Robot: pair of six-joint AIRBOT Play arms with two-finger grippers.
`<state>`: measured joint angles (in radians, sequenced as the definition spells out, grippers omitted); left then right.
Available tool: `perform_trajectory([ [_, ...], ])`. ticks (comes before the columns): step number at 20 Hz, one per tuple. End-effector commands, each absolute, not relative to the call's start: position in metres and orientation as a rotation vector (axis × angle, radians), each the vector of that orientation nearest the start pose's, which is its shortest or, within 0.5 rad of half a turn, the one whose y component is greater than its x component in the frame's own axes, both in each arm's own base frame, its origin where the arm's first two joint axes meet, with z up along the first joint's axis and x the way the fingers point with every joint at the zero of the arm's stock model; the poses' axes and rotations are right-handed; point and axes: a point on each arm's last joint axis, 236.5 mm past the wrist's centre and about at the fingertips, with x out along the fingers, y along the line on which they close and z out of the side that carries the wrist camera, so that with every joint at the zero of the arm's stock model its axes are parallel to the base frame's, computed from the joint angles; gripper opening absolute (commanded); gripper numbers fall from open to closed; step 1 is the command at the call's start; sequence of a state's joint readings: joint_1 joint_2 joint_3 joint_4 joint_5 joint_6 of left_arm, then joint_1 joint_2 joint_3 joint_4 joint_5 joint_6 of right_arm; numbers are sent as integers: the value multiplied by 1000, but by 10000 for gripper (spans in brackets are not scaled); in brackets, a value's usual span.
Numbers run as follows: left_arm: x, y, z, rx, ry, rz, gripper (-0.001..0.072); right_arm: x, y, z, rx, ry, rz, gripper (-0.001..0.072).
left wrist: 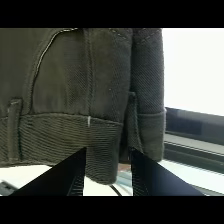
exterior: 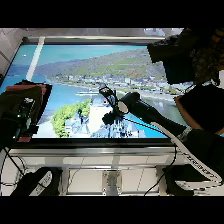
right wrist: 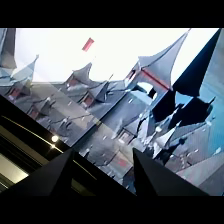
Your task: Fold the clothes and pants, and hang the long-sleeved shirts on hangers.
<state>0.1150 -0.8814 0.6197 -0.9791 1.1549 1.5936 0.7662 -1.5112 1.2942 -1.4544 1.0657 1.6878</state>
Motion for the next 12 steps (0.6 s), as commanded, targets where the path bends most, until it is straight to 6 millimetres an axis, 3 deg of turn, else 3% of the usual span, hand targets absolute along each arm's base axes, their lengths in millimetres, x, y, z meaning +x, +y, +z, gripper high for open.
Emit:
perform_trajectory([
  [1, 233, 156, -11, 548, 1398, 386, 182, 299, 321, -32, -287, 1296, 630, 407],
  [2, 234, 156, -11, 551, 1395, 386, 79, 299, 321, -32, -287, 1296, 630, 407],
  [5, 235, 159, -9, 568, 1391, 391, 63, 299, 321, -32, -287, 1296, 630, 407],
  [8, 235, 159, -12, 569, 1401, 387, 289, 299, 321, -32, -287, 1296, 630, 407],
  [12, 235, 159, -21, 575, 1431, 376, 287, 299, 321, -32, -287, 1296, 630, 407],
])
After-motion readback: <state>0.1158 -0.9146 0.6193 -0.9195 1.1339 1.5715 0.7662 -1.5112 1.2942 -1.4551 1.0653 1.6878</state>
